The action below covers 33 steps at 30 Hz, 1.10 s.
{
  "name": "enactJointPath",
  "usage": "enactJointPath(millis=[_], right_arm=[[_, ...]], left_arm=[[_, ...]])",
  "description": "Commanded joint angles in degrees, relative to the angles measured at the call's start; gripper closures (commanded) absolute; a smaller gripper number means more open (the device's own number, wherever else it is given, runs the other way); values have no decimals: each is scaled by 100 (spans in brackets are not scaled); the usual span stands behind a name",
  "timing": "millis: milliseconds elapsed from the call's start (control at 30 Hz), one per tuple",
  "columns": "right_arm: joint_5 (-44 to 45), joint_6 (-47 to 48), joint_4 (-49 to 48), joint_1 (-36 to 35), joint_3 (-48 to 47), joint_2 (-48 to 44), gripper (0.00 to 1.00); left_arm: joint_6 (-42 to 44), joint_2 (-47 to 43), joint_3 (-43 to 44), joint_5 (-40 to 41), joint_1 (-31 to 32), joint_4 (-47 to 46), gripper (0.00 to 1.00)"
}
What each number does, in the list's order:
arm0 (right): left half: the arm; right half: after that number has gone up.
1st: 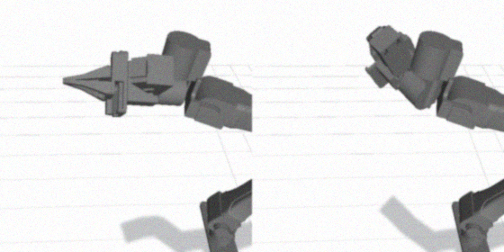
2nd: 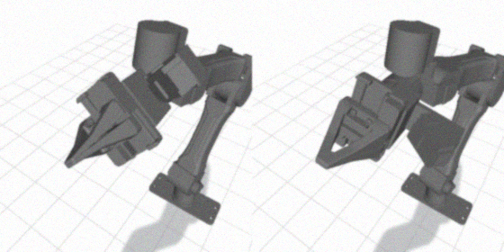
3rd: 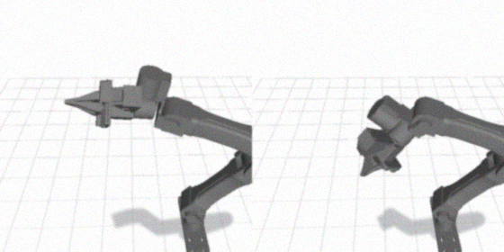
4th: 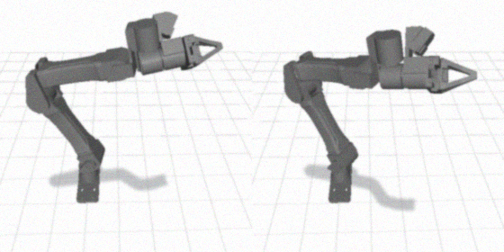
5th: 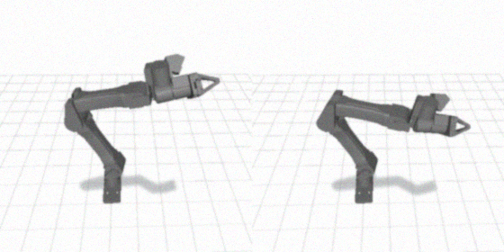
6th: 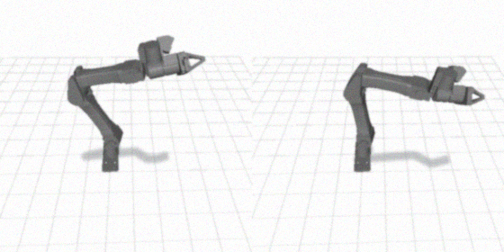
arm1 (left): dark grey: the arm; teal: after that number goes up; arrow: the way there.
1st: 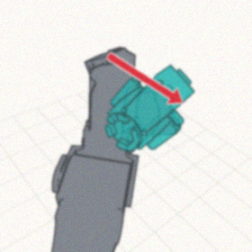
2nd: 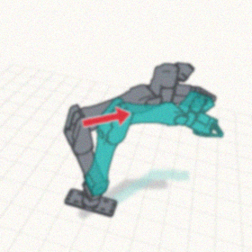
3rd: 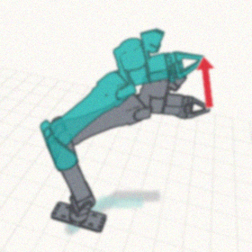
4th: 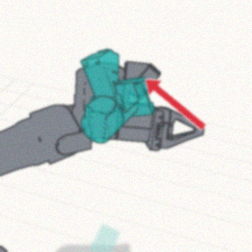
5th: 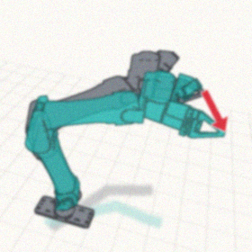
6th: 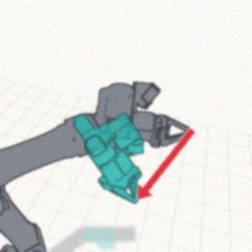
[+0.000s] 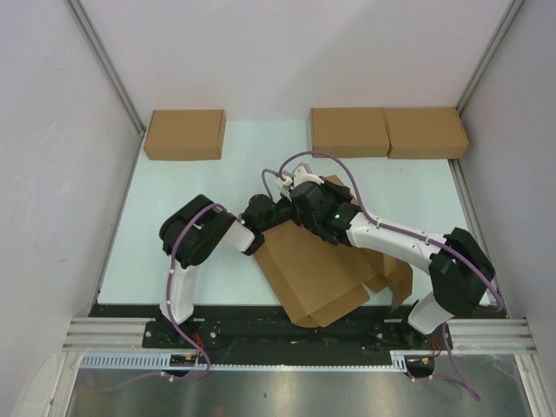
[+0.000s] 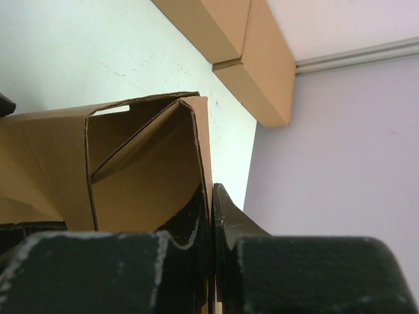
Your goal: Fold the paper box
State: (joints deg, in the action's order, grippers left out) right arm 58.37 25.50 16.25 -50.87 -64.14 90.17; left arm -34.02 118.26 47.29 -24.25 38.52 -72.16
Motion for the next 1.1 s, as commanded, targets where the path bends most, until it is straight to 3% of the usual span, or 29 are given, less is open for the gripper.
enactJointPath(millis=[0, 267, 600, 967, 1067], right_arm=[[-1099, -519, -87, -90, 77, -149, 100], [-1512, -677, -8, 42, 77, -395, 100], [-1609, -721, 71, -28, -11, -527, 79], [-1433, -581, 141, -274, -283, -562, 76], [-1573, -642, 194, -257, -336, -623, 69]], left_arm=[[-78, -312, 61, -299, 6, -2689, 9], [-87, -242, 79, -326, -55, -2680, 10], [-105, -198, 123, -282, -73, -2672, 11], [-105, -163, 123, -203, -82, -2672, 13], [-96, -180, 114, -203, -91, -2672, 13]])
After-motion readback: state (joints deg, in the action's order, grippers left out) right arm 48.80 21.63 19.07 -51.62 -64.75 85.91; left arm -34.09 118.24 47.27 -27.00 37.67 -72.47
